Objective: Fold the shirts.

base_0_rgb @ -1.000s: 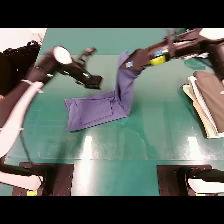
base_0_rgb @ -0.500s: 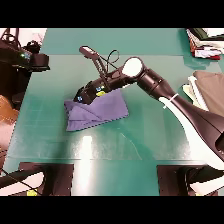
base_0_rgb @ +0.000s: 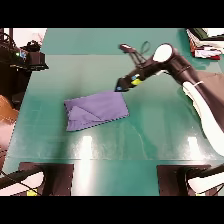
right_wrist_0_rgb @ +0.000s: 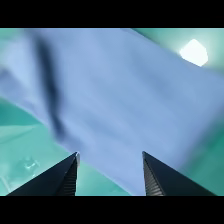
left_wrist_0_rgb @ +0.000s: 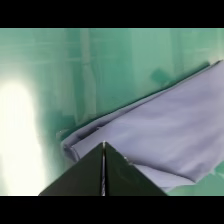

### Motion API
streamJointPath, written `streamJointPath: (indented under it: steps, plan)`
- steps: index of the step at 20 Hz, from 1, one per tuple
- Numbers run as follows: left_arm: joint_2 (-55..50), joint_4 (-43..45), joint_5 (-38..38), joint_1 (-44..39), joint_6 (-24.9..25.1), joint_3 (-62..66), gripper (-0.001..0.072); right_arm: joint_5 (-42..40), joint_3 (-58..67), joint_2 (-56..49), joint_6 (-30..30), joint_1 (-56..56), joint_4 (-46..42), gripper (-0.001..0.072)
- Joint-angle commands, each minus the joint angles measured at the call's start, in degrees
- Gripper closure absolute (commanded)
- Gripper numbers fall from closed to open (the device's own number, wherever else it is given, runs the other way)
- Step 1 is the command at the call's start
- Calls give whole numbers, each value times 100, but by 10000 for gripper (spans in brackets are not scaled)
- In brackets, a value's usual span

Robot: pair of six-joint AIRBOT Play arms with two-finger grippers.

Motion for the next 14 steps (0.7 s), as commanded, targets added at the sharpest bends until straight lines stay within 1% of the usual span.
streamJointPath:
  steps: [1, 2, 5, 7, 9, 13, 14]
  plan:
    - [4, -190, 28, -20, -2, -22, 684, 144, -767, 7, 155, -876, -157, 165]
    - [4, -238, 46, -20, -2, -22, 684, 7, -1099, 4, 155, -1036, -61, 112]
    - [2, -413, 170, -20, -2, -22, 684, -511, -1904, -20, 142, -1220, 514, 113]
    - [2, -483, 297, -20, -2, -22, 684, -605, -2065, -210, -24, -1132, 1043, 113]
    - [2, -546, 330, -20, -2, -22, 684, -605, -1888, -542, -24, -918, 1364, 113]
    - [2, -568, 304, -20, 0, -22, 684, -544, -990, -1375, -22, -249, 2000, 122]
    - [2, -597, 304, -20, -2, -22, 684, -540, -752, -1563, -22, -79, 2197, 139]
